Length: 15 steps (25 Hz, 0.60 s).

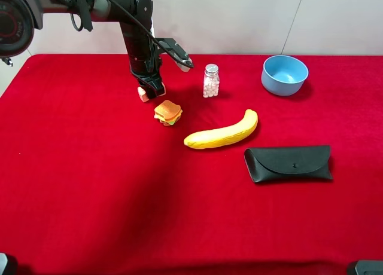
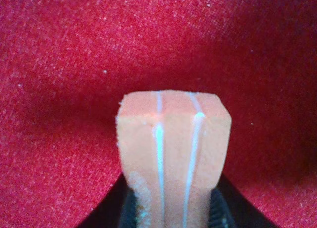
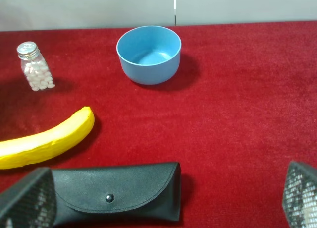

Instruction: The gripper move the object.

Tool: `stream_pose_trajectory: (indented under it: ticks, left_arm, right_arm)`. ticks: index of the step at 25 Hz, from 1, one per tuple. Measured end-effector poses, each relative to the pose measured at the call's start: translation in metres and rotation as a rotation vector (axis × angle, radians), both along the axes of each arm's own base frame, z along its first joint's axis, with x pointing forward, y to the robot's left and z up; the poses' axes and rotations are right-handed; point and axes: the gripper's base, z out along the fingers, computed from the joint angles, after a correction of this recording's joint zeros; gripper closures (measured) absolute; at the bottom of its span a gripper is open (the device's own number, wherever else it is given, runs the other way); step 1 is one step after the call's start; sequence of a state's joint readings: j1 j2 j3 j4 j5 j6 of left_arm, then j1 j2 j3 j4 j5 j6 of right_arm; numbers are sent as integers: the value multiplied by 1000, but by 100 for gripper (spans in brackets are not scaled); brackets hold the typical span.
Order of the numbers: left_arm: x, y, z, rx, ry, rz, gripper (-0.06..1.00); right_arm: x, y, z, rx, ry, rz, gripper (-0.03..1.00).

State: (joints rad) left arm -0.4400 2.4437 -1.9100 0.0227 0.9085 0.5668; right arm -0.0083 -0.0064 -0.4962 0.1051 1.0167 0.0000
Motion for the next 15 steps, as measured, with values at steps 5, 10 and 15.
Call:
stream_pose_trajectory:
  ticks: [5,10,15]
  left_arm:
    - [0,0,2,6,12,0,70]
    - [3,-1,15,12,23,-3,70]
    - [5,-2,36,9,15,-4,71]
  right_arm:
    - [0,0,0,0,0,0,27]
    - [0,0,0,0,0,0,27]
    - [0,0,0,0,0,0,27]
